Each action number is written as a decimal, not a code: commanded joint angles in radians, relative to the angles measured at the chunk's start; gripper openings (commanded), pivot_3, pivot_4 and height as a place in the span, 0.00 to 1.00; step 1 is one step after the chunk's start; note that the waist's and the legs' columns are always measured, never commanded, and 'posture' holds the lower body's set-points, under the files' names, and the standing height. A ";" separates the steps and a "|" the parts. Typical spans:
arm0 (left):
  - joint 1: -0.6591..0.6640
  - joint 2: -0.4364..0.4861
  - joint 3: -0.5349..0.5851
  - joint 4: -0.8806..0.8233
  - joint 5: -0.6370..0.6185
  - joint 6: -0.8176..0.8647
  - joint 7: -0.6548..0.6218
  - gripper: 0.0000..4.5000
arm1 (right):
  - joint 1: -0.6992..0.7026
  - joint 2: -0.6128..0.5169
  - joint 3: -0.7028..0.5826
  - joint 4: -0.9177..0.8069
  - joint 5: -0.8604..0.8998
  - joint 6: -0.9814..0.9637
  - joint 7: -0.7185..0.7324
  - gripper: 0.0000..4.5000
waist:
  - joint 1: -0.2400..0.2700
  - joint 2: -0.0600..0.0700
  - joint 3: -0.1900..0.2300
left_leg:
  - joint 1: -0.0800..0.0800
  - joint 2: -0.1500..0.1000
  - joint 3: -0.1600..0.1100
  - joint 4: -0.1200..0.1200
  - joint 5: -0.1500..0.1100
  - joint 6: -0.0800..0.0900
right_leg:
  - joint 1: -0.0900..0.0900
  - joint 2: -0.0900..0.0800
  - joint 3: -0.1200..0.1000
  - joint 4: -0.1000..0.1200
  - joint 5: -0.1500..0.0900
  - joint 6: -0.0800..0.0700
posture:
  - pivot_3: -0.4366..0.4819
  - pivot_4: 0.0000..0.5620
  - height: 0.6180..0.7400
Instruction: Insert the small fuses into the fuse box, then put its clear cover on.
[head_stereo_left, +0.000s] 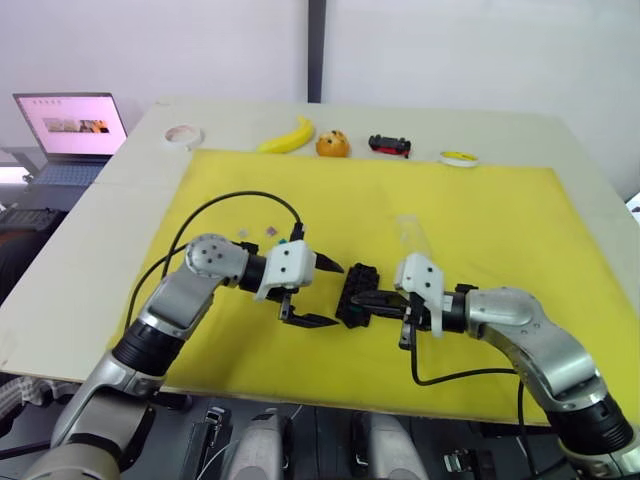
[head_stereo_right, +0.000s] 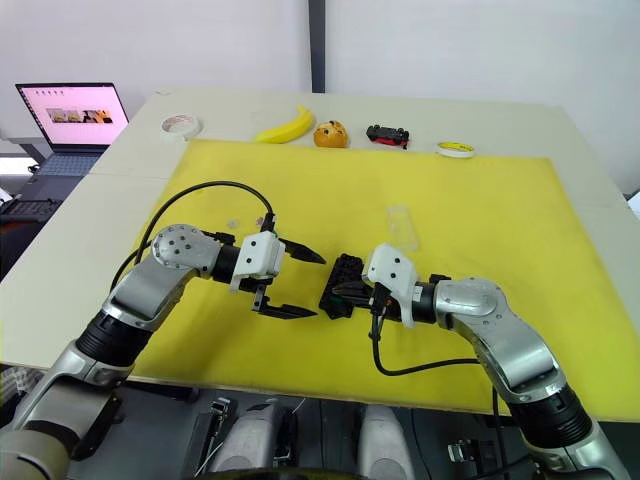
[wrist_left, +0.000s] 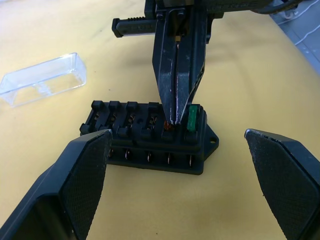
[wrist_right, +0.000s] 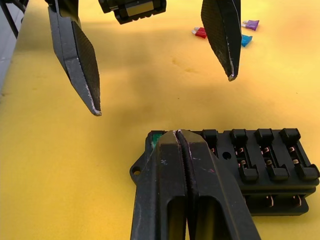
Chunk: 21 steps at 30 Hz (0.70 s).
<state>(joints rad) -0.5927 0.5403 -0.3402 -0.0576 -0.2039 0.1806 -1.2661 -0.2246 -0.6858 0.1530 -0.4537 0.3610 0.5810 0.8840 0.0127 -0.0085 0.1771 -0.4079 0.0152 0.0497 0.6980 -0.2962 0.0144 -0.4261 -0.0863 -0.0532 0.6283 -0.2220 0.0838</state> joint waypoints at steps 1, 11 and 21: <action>-0.011 0.000 0.013 -0.012 -0.005 -0.003 0.003 1.00 | 0.010 -0.005 -0.039 -0.038 0.049 0.029 0.001 0.01 | 0.000 0.000 0.000 | 0.000 0.000 0.000 0.000 0.000 0.000 | 0.000 0.000 0.000 0.000 0.000 0.000 | 0.48 0.27 1.00; 0.264 0.075 0.323 -0.194 -0.180 0.188 0.196 1.00 | 0.220 -0.111 -0.523 -0.144 0.215 0.143 -0.049 0.13 | 0.003 0.000 0.000 | -0.001 0.002 -0.001 -0.001 -0.001 0.001 | -0.001 -0.001 0.000 0.000 0.000 0.001 | 0.48 0.27 1.00; 0.654 0.256 0.801 -0.137 -0.337 0.379 0.257 1.00 | 0.536 -0.205 -0.933 0.111 0.086 -0.024 0.036 0.99 | -0.002 0.001 0.000 | 0.001 0.002 0.001 -0.001 -0.001 0.001 | 0.000 -0.002 0.001 0.000 -0.003 -0.001 | 0.48 0.27 1.00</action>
<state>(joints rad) 0.0532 0.7814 0.3879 -0.2124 -0.5241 0.5592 -1.0158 0.3070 -0.8776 -0.7234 -0.3507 0.4634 0.5943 0.9042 0.0110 -0.0078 0.1770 -0.4067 0.0172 0.0505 0.6970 -0.2977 0.0158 -0.4258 -0.0881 -0.0527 0.6282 -0.2268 0.0818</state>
